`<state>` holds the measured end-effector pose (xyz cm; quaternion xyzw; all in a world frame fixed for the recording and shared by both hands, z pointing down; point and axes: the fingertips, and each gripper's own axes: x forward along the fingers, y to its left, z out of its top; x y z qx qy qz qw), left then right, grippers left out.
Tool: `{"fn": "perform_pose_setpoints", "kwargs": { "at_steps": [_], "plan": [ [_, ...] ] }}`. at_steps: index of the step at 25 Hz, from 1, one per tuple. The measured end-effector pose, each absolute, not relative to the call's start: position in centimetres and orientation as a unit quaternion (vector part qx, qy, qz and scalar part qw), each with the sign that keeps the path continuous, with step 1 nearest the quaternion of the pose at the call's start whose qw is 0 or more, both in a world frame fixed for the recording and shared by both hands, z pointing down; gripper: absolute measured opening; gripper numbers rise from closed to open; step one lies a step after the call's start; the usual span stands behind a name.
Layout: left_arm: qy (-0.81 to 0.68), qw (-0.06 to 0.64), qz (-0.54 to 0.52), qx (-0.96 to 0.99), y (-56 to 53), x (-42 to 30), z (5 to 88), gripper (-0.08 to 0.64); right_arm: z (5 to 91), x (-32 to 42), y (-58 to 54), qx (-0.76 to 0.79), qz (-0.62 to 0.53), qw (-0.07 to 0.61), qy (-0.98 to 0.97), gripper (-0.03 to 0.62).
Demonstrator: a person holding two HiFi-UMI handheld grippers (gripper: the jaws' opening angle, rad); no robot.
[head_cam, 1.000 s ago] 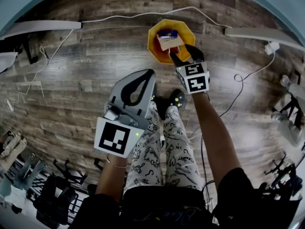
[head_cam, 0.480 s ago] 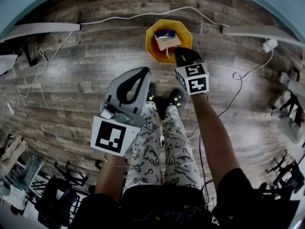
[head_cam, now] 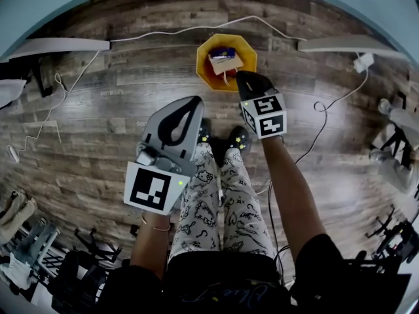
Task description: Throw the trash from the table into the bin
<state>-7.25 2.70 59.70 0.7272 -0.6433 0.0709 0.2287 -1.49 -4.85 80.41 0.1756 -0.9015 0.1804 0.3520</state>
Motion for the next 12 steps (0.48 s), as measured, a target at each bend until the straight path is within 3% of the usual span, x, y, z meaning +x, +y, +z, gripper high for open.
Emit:
{"fn": "perform_pose_setpoints", "kwargs": {
  "at_steps": [12],
  "plan": [
    [-0.655, 0.208, 0.051, 0.725, 3.3, -7.1, 55.0, 0.008, 68.5, -1.2, -6.2, 0.203, 0.184, 0.248, -0.929, 0.008]
  ]
}}
